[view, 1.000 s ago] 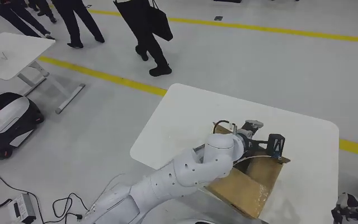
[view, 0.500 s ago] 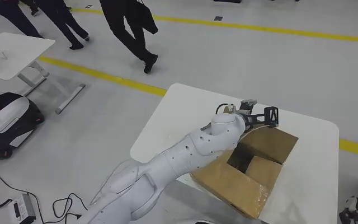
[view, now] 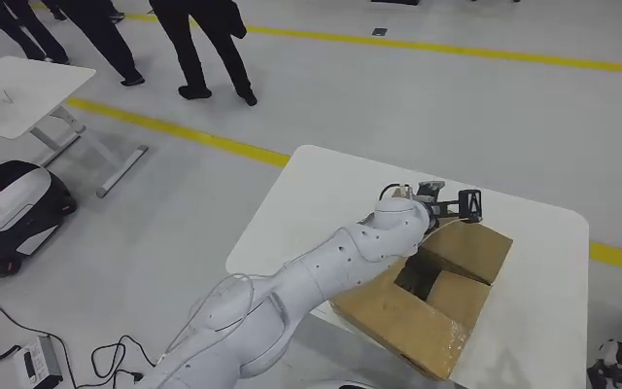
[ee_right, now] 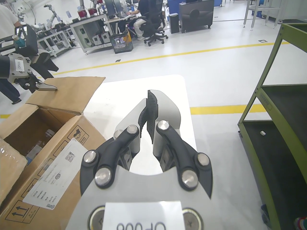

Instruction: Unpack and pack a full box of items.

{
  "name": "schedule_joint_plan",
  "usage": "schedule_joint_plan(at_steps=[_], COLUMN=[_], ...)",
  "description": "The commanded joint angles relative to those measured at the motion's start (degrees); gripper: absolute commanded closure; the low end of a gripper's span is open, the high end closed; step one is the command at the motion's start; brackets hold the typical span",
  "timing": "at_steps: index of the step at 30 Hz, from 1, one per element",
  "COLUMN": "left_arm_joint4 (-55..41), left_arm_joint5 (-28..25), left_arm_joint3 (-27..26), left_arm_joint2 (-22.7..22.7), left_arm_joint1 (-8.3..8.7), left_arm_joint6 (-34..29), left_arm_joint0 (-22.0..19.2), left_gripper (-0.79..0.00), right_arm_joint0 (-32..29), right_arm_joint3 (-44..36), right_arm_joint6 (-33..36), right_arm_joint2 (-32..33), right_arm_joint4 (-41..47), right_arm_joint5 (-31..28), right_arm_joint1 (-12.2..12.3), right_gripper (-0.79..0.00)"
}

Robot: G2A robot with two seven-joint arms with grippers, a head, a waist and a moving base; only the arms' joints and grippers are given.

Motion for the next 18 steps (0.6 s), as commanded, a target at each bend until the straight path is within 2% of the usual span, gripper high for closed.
schedule_joint_plan(at_steps=[1,3,7,14,18], left_arm_joint4=[-0.2,-0.5,0.3,0.0,-1.9], left_arm_joint5=[0.0,-0.4,-4.8,-16.0,-21.7], left_arm_joint3=[-1.6,-4.3,-13.3,-35.9,-45.0], left_arm_joint2=[-0.8,-2.1,-5.2,-14.0,-17.6], left_arm_joint1=[0.13,0.57,2.40,6.98,8.74], left_arm_joint6=[0.4,0.7,0.1,-2.5,-3.0], left_arm_joint0=[0.3,1.1,4.9,19.0,26.8], left_gripper=[-0.785,-0.785,-0.785,-0.785,-0.785], right_arm_joint0=[0.0,0.0,0.3,0.5,0.5], right_arm_joint3=[-0.1,-0.1,-0.4,-0.8,-1.1], right_arm_joint6=[0.0,0.1,0.5,1.1,1.1], right_arm_joint2=[-0.1,-0.2,-0.4,-1.3,-1.9], right_arm_joint4=[-0.1,-0.2,-0.3,-0.9,-1.6], right_arm_joint5=[-0.1,-0.2,-0.6,-1.1,-1.2], right_arm_joint1=[0.0,-0.1,-0.1,-0.2,-0.2], right_gripper=[0.000,0.000,0.000,0.000,0.000])
